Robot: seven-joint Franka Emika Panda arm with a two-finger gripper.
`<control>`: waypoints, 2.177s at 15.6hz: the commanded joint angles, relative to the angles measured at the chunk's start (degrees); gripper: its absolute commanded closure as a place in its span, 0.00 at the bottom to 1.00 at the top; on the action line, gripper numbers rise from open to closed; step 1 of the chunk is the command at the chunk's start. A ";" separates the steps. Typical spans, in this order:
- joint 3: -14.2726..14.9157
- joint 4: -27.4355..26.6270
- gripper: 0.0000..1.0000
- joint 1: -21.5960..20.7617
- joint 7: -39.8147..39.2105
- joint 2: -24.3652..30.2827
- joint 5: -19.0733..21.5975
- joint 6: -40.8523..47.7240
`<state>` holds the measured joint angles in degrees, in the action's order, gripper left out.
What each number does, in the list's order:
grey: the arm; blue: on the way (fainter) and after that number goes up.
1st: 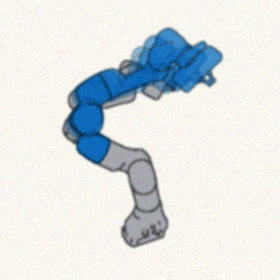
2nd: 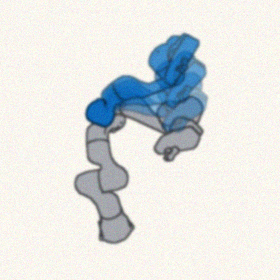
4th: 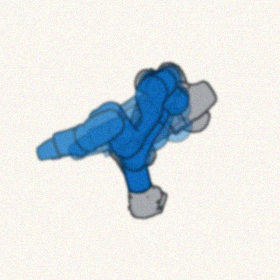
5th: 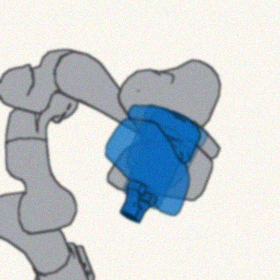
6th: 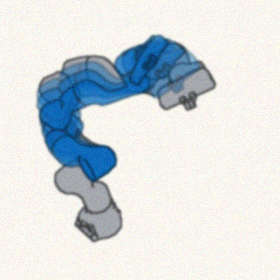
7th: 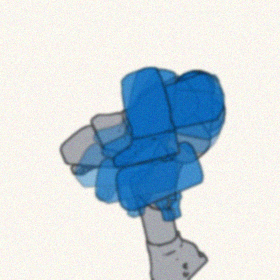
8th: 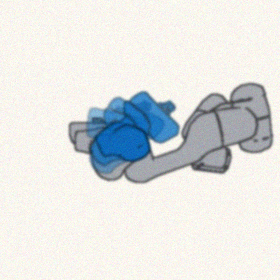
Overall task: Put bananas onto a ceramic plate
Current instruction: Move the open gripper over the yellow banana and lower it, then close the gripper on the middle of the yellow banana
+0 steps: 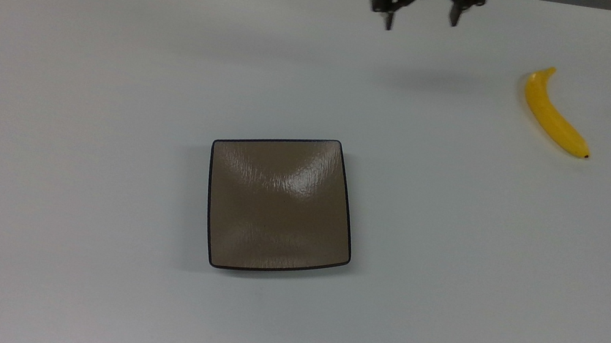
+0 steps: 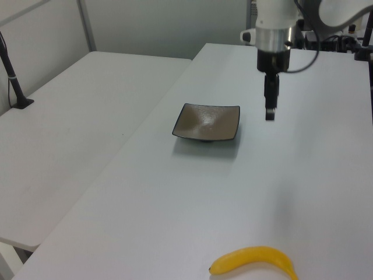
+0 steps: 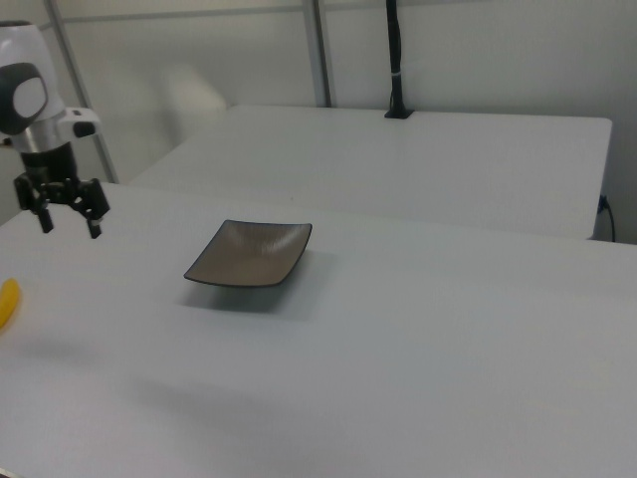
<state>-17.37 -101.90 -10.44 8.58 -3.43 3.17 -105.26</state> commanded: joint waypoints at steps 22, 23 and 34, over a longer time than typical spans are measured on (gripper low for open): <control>-2.50 1.01 0.00 -21.38 20.33 -23.72 -9.66 -26.92; -2.50 1.01 0.00 -21.55 21.03 -24.16 -10.37 -27.45; -2.50 1.09 0.69 -22.26 23.67 -26.36 -13.62 -30.97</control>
<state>-20.27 -101.55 -32.17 30.76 -29.12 -9.21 -135.18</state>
